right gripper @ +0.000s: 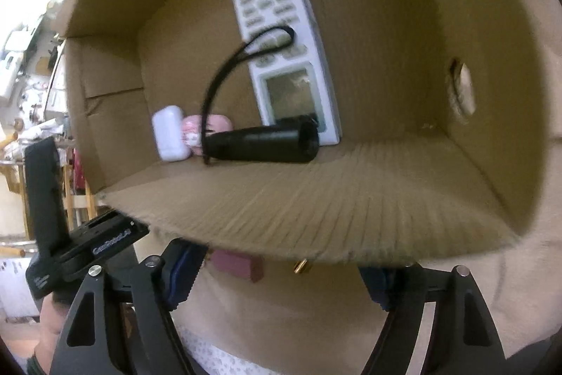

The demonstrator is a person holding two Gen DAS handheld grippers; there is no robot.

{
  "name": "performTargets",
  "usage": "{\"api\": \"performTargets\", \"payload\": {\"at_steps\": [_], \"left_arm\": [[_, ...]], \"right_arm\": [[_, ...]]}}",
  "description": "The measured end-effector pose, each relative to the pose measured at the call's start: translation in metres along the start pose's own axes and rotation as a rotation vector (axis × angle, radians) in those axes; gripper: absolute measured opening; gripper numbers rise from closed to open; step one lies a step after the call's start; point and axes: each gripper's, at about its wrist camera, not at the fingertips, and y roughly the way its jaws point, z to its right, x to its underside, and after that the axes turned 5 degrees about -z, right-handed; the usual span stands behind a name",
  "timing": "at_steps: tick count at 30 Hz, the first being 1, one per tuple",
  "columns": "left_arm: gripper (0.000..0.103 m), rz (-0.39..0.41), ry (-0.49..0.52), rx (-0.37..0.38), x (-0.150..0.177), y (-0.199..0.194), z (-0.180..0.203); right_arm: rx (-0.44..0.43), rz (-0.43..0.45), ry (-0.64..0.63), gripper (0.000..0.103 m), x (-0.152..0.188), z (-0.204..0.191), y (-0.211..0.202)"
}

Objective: Organize rigid objects
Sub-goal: 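Withdraw both tools from the box toward the remaining items, then grasp the white pill bottle with the left tool while the right tool grasps the white charger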

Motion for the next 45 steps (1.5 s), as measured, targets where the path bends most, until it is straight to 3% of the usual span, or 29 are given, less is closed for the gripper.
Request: {"api": "performTargets", "payload": {"at_steps": [4,6,10,15,17,25,29,45], "left_arm": [[0.024,-0.005,0.009,-0.001,0.003,-0.001,0.005],[0.024,-0.004,0.006,-0.002,0.004,-0.002,0.002],[0.024,0.002,-0.003,-0.002,0.006,-0.001,-0.014],[0.024,0.003,-0.008,-0.002,0.007,0.004,-0.023],[0.024,0.002,-0.012,0.001,0.005,0.003,-0.021],[0.024,-0.015,-0.009,0.019,0.011,-0.005,-0.027],[0.024,-0.014,0.000,0.009,0.021,-0.009,-0.031],[0.024,0.043,0.009,-0.010,0.042,-0.033,-0.025]], "right_arm": [[-0.007,0.055,-0.019,0.067,-0.007,-0.004,0.000],[-0.035,0.033,-0.027,0.062,-0.007,-0.007,0.004],[-0.012,0.002,-0.037,0.062,-0.005,-0.010,0.015],[-0.037,0.045,-0.010,0.062,-0.009,-0.013,0.020],[-0.023,0.061,-0.020,0.050,-0.007,-0.014,0.016],[0.013,0.082,-0.045,0.049,0.009,-0.026,-0.005],[0.126,0.086,-0.168,0.049,0.020,-0.039,-0.018],[0.076,0.089,-0.168,0.049,0.044,-0.024,-0.031]]}}
